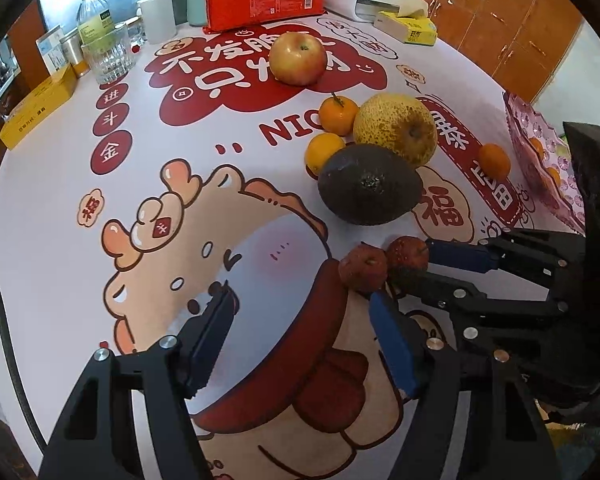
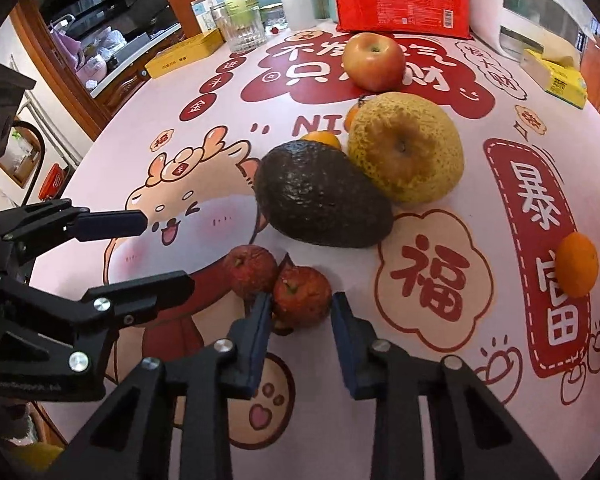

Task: Organize fruits
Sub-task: 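Grasp a small red fruit with left gripper while right gripper grasps another small red fruit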

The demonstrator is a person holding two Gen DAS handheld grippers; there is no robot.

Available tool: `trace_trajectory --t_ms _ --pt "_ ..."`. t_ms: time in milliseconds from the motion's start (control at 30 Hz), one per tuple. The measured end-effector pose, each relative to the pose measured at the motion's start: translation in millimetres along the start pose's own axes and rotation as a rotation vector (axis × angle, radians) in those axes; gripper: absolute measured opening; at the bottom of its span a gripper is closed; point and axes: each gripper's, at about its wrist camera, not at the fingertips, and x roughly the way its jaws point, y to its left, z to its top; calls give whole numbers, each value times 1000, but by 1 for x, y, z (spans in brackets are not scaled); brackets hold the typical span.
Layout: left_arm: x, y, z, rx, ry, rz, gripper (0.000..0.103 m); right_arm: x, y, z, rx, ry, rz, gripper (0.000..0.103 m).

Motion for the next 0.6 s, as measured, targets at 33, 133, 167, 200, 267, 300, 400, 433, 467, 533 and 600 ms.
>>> trace_trajectory --t_ms 33,133,167,200,267,300,400,433,467,533,600 --pt "1 -1 1 -3 2 -6 69 -1 -2 -1 7 -1 -1 30" --pt "6 -6 4 -2 5 -21 69 -6 -9 -3 28 -2 -17 30" --pt "9 -9 5 1 7 -25 69 -7 -12 -4 35 0 -25 30" --pt "11 -13 6 7 10 -30 68 -8 -15 -6 43 1 -32 30" --pt "16 -20 8 18 17 -35 63 -11 -20 -8 60 2 -41 30" --pt "19 -23 9 25 21 -37 60 -12 -22 -9 67 1 -45 30" --pt "27 -31 11 34 37 -43 51 -16 -30 -13 90 1 -53 30" --pt "30 -33 12 36 41 -44 48 -17 -32 -14 96 1 -57 30" --pt "32 -35 13 38 46 -43 42 -18 -34 -15 101 1 -61 30" --pt "37 -38 14 42 55 -37 34 -21 -37 -18 110 -2 -68 30" --pt "39 -40 15 42 55 -30 30 -25 -41 -21 121 -7 -74 30"
